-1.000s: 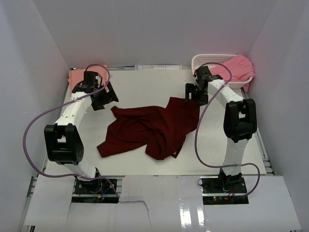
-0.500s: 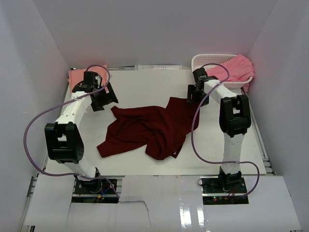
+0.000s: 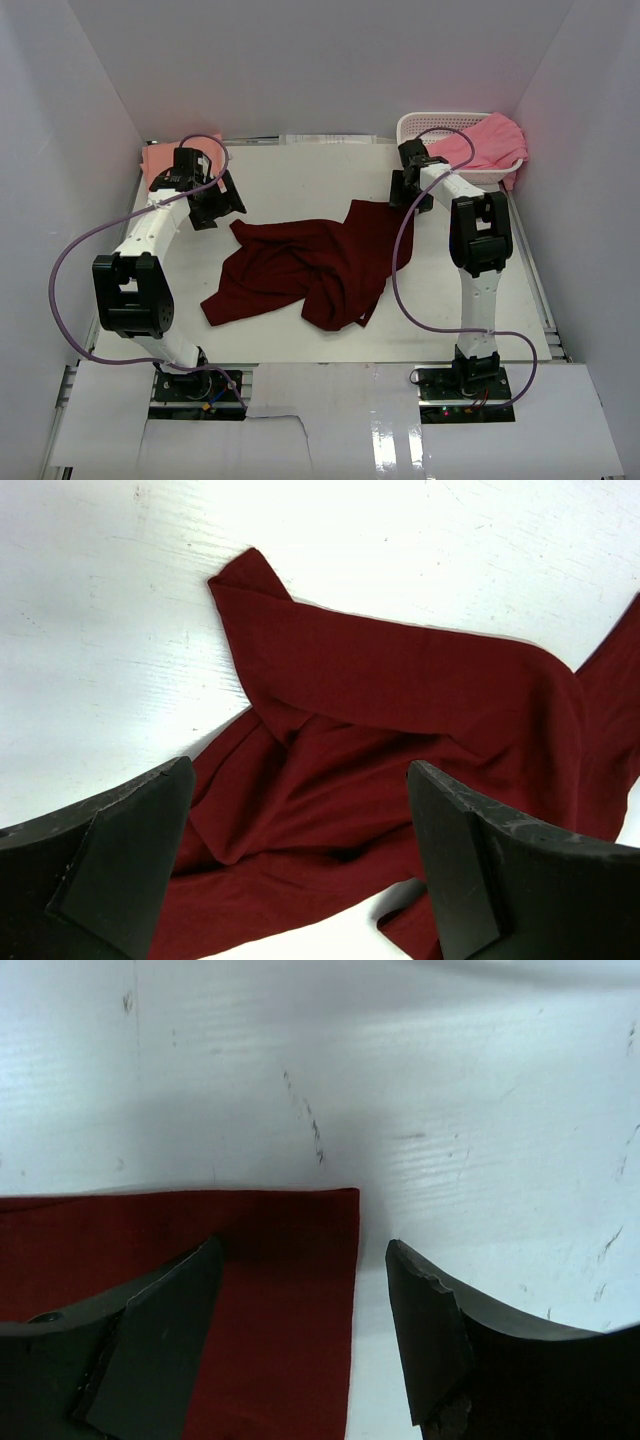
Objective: Fold and stack the t-shirts
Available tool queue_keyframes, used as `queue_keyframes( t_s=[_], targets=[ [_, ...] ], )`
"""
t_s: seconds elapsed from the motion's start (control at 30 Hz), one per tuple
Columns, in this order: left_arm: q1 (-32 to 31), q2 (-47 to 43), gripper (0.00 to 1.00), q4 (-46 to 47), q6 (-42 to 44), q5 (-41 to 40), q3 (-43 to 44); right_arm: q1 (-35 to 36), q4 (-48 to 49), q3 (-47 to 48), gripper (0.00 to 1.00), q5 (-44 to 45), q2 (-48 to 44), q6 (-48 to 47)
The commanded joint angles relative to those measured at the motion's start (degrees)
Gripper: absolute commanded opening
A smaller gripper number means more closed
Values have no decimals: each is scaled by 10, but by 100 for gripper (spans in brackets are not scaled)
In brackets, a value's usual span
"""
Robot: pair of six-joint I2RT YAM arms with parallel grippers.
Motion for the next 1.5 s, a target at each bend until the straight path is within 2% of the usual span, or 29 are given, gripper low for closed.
queue_keyframes(
  t_s=[0.0,0.17,0.27,0.43,0.57,0.6,0.63,0.7,0.87,1.07,1.27,1.47],
  targets=[
    [4,-22,98,6,8,12,0,-9,38,22,72,21,15,10],
    [4,-25,98,8,10,14,-5,-11,53,16,69,30,21,15],
    [4,-25,98,8,10,15,-7,-12,57,8,62,24,20,20],
    [4,-26,98,10,10,19,-6,-20,73,-11,68,-4,12,26],
    [4,-28,98,9,10,19,-7,-31,89,-21,67,-16,10,32],
    [4,-28,98,9,10,19,-7,-36,92,-23,65,-25,12,32],
    [4,-29,98,10,11,19,-8,-38,95,-25,55,-31,13,31],
    [4,-29,98,10,10,18,-8,-47,101,-25,51,-54,20,32],
    [4,-29,98,9,10,19,-8,-48,123,-67,51,-123,5,37],
    [4,-29,98,9,10,23,-6,-20,148,-140,57,-173,-34,44],
    [4,-36,98,9,9,26,-10,2,163,-181,62,-126,-65,55],
    [4,-43,98,7,13,21,-17,-4,155,-152,62,-109,-33,59]
  ],
)
